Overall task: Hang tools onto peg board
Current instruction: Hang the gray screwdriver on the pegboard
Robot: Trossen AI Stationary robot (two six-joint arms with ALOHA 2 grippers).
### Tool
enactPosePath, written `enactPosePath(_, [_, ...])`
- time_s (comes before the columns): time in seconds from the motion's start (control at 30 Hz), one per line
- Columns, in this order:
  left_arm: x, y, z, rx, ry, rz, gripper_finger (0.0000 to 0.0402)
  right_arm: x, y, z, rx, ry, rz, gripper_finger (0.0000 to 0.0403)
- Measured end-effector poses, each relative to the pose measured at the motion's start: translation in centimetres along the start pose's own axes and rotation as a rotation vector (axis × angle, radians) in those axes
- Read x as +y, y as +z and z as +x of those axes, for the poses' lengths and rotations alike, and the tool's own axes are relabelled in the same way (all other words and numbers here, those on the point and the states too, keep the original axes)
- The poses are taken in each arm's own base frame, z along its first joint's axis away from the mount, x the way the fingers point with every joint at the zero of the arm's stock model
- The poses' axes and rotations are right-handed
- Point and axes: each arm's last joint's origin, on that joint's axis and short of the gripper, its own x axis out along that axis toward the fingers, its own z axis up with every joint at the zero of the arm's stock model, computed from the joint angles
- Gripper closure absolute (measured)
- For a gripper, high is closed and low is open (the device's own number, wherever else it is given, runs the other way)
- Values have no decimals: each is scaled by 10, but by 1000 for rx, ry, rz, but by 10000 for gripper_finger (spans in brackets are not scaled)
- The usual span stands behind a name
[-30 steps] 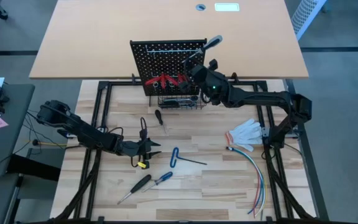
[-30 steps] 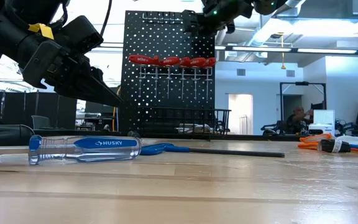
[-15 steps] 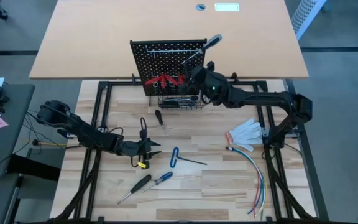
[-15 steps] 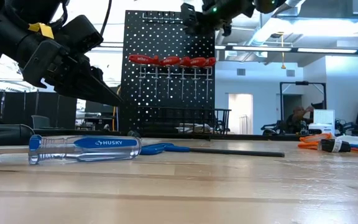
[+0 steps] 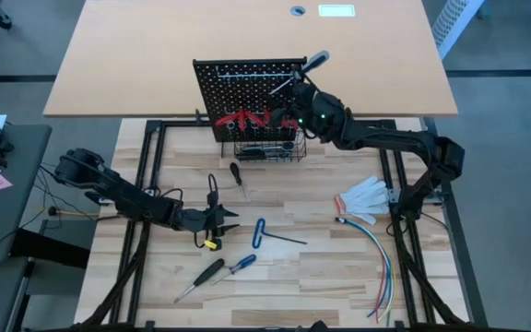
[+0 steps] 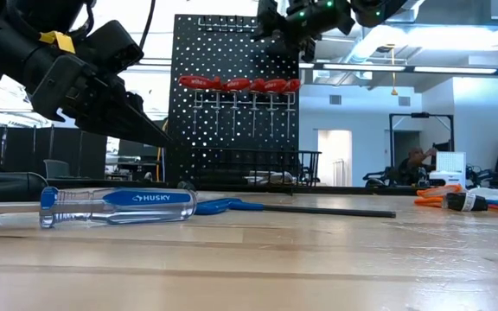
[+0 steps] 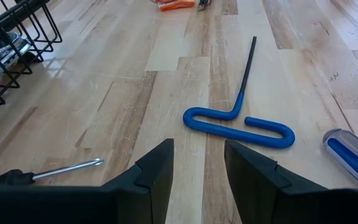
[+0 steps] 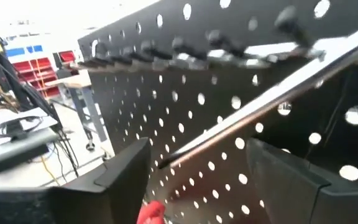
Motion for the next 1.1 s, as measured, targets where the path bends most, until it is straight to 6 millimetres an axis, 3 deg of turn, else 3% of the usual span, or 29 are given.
enactPosePath(0.17, [0,0,0,0,-1,0,263,1,3,0,-25,17,10,186])
enactPosePath(0.43, [0,0,0,0,-1,0,263,2,0,-1,-1,18,2,334])
enactPosePath(0.57, [0,0,0,2,0,2,263,1,-2,-3,44,6,-22,387])
enactPosePath(1.1, [0,-1,0,6,0,0,263,-14,12,-24,199,-47,-87,385])
